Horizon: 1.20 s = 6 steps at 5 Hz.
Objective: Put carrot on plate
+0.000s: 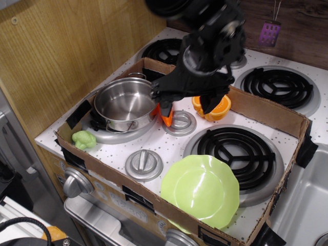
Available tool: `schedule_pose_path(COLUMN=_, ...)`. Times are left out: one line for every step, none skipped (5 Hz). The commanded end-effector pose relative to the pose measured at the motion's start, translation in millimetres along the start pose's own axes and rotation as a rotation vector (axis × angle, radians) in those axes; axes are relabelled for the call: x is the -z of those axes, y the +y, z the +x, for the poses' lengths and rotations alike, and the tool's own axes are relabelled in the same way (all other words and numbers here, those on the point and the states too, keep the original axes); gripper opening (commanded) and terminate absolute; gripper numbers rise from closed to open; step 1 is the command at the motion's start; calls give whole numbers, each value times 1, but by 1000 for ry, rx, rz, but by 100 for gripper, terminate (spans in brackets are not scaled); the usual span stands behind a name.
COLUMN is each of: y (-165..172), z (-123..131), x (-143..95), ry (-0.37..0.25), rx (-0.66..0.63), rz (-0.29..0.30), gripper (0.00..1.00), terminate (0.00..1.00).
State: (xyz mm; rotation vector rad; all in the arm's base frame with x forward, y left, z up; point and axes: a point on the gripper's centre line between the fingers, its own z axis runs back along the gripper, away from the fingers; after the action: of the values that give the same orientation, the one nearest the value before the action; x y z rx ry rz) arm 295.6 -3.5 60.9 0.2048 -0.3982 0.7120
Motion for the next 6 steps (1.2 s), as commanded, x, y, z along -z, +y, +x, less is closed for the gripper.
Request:
schedule_pose_path(y=7, z=-7, x=-5, ry=-46, rx=-18, rz=-46, gripper=100, terminate=0)
schedule_pose_path(y=6, z=-3, x=8, ry=-60, rx=-5, rz=-70, gripper=100, terminate=0)
schedule_pose_path(y=6, z=-1, x=24, ry=-75, rx=12, rz=-102, gripper=100, terminate=0)
schedule_pose_path(y=8, z=5, x=40, ry=-82, rx=6, rz=-125, gripper=100, terminate=0)
schedule_pose_path(y=12, z=9, x=49, ry=-98, rx=9, rz=-130, gripper=100, terminate=0)
schedule_pose_path(y=14, z=12, x=49, ry=-71, rx=10, rz=-135, gripper=0, terminate=0)
